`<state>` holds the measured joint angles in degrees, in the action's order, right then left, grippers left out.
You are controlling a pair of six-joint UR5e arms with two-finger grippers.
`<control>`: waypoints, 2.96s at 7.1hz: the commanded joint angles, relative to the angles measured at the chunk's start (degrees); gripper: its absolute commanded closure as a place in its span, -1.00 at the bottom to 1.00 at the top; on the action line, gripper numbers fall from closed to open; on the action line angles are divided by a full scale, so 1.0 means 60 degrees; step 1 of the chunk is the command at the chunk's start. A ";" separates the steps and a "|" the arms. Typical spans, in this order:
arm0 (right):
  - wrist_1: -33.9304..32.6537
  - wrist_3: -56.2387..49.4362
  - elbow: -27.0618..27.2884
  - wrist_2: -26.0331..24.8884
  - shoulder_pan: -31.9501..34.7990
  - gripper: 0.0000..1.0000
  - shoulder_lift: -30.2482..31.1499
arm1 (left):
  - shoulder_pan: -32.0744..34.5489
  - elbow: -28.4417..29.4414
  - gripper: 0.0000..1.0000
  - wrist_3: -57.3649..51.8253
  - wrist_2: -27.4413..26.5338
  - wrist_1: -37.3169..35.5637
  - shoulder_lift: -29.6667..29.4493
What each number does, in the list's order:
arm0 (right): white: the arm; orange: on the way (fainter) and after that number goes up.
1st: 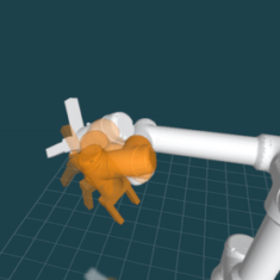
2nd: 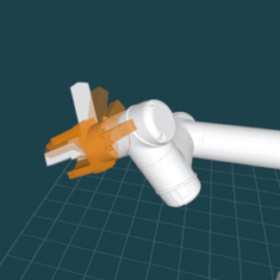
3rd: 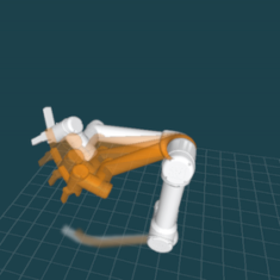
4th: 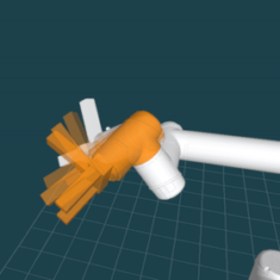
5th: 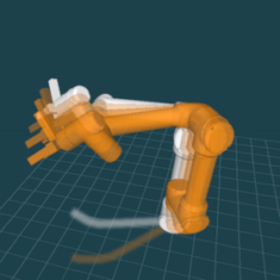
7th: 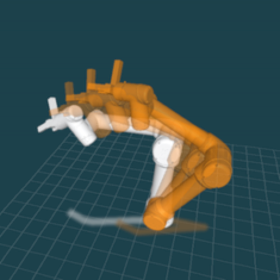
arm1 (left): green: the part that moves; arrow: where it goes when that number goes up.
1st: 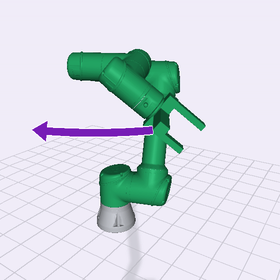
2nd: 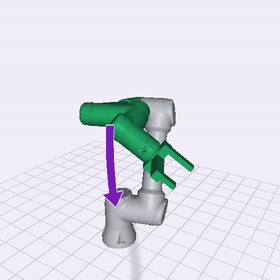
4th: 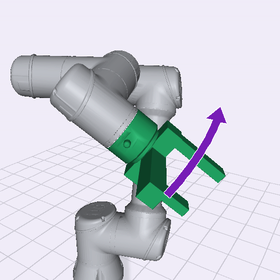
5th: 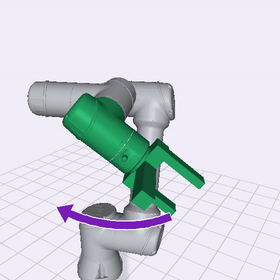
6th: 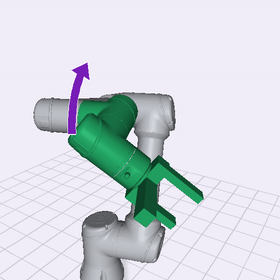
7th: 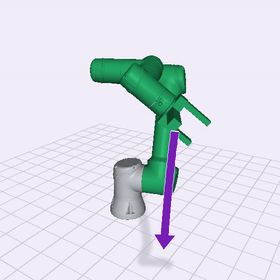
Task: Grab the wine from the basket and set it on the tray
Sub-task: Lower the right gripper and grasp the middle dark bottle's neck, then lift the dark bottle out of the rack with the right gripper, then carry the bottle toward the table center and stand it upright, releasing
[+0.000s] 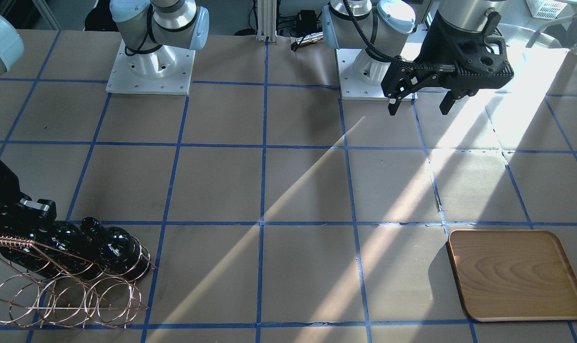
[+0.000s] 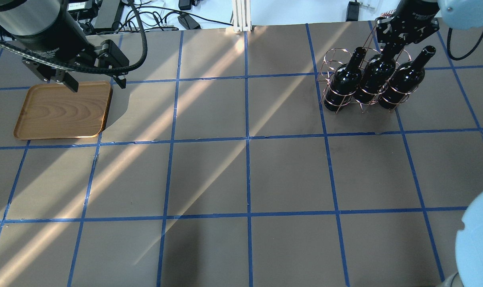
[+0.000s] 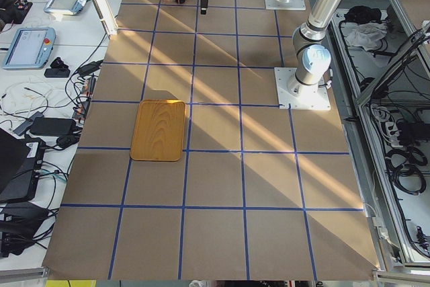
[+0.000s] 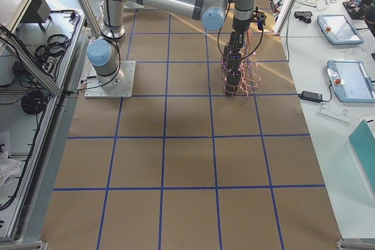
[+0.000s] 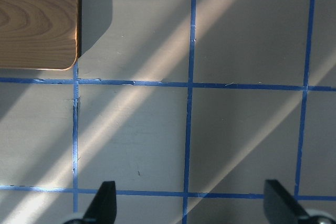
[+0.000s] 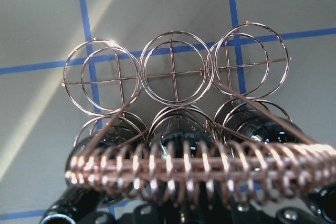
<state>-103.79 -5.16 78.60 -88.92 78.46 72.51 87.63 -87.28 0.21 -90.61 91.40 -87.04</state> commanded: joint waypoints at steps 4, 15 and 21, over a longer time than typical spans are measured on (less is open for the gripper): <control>0.2427 0.0011 -0.0488 0.0011 -0.0011 0.44 0.1816 | 0.0000 0.0001 -1.00 -0.0006 0.0000 -0.0014 0.0005; -0.0061 0.6836 0.0597 -0.0165 0.6036 0.48 -0.0293 | -0.0088 0.0001 -1.00 -0.0006 0.0014 -0.0058 0.0005; -0.0661 0.7786 0.0203 -0.0135 0.6535 0.48 -0.0790 | -0.0410 0.0001 -1.00 -0.0006 0.0058 -0.0043 0.0005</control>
<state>-107.34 40.09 81.18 -89.42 116.77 69.07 85.20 -87.20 0.18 -90.28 91.14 -86.98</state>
